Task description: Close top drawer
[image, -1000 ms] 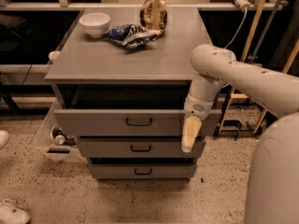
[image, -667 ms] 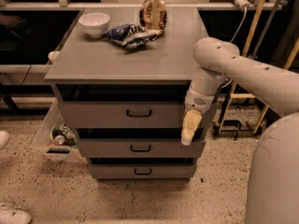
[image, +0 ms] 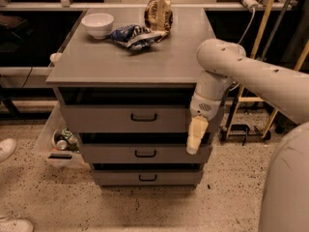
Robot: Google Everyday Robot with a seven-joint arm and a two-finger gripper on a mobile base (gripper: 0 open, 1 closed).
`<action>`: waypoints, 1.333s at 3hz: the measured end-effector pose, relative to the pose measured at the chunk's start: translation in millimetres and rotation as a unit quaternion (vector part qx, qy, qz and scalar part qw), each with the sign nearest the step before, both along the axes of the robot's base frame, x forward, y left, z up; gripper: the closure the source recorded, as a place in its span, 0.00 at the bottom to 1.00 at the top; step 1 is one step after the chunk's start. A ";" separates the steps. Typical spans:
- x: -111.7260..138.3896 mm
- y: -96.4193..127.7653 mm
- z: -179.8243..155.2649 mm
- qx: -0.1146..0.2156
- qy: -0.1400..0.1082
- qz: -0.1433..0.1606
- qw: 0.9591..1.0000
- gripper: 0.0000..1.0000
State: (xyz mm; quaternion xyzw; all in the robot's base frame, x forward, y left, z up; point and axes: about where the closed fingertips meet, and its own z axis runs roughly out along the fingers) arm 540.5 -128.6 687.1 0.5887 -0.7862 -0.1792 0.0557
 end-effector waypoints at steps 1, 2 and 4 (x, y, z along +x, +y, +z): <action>-38.8 5.6 24.5 -0.024 -0.016 -0.036 0.999 0.00; -107.5 18.4 60.1 -0.025 -0.035 -0.118 0.992 0.00; -227.0 24.4 84.1 -0.043 -0.050 -0.247 0.967 0.00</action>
Offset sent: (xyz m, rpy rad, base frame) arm -0.3368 -0.0070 0.1361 -0.2656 -0.1090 -0.5734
